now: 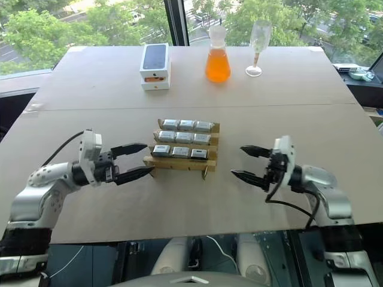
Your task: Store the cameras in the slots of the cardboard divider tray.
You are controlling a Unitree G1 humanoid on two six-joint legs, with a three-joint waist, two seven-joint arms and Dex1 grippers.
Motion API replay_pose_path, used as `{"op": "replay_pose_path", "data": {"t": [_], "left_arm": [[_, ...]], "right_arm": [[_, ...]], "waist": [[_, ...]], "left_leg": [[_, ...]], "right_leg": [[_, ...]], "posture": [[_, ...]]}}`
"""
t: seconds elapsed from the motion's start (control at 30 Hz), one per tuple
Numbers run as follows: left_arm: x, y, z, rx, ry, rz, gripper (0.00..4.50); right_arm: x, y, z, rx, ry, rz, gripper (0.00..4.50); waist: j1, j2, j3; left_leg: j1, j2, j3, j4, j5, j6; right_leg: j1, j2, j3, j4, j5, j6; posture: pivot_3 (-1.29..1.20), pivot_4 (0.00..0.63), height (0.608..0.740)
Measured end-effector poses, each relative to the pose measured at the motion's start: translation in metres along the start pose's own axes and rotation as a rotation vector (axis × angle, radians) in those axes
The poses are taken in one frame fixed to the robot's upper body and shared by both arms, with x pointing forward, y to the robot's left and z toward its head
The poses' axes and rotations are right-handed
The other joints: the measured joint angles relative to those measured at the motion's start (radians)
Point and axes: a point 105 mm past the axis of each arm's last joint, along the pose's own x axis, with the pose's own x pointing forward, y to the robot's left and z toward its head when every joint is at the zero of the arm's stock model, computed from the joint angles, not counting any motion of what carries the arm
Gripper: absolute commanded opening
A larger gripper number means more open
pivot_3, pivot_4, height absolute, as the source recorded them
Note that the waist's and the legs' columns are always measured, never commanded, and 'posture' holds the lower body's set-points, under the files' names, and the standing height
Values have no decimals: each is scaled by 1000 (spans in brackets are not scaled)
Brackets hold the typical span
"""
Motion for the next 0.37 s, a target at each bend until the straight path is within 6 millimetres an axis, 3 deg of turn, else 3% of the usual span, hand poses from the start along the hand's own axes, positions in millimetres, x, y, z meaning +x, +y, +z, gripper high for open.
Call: {"op": "replay_pose_path", "data": {"t": [0.17, 0.37], "left_arm": [[-16, 0, -19, 22, 72, 108, 4500], [-14, 5, -21, 84, 64, 186, 4500]], "right_arm": [[-37, -8, -21, -21, 44, -117, 4482], [-64, -18, -41, -11, 80, -172, 4482]], "waist": [[1, 0, 0], [2, 0, 0]], "left_leg": [[2, 0, -1, 0, 0, 0], [5, 0, -1, 0, 0, 0]], "right_leg": [[1, 0, 1, 1, -2, -3], [5, -1, 1, 0, -1, -5]], "posture": [[0, 150, 740], [0, 150, 740]]}}
